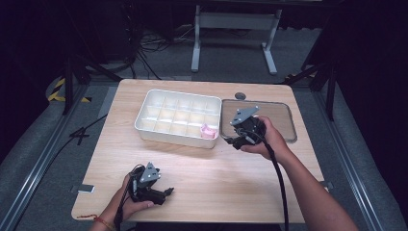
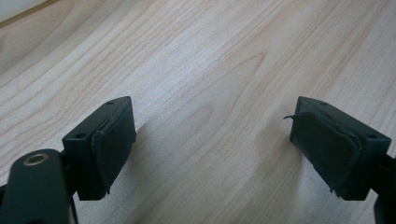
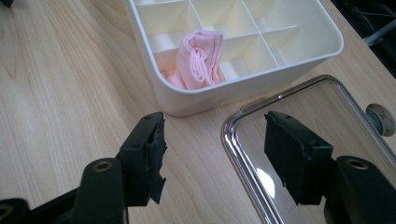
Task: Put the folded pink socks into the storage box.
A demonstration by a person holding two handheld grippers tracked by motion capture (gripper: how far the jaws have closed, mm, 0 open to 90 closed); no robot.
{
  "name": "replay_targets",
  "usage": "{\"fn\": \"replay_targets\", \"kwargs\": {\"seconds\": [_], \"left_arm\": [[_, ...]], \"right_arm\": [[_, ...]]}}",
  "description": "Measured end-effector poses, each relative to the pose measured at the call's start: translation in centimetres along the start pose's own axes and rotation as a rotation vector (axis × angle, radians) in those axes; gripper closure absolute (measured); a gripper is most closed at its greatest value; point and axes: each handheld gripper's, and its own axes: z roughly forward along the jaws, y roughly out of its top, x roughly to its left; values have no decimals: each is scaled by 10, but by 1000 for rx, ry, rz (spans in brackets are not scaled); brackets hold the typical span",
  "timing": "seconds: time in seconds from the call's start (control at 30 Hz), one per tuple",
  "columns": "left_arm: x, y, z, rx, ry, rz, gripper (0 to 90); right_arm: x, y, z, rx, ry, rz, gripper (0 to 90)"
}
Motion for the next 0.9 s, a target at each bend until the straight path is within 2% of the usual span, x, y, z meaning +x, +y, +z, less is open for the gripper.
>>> {"fn": "replay_targets", "kwargs": {"seconds": [0.23,0.5,0.57,0.73,0.9], "left_arm": [[0,0,0,0,1,-1,145],[0,0,0,0,2,-1,145],[0,0,0,1,2,0,145],[0,0,0,0,1,-1,145],[0,0,0,0,1,-1,145]], "right_arm": [[4,-14,-5,16,-10,-16,387],[7,-28,-11,18,-24,-11,382],[8,-33,-13,5,-41,-21,390],[11,-45,-20,-23,-54,-12,393],[12,-56,-22,-23,-65,-6,387]]}}
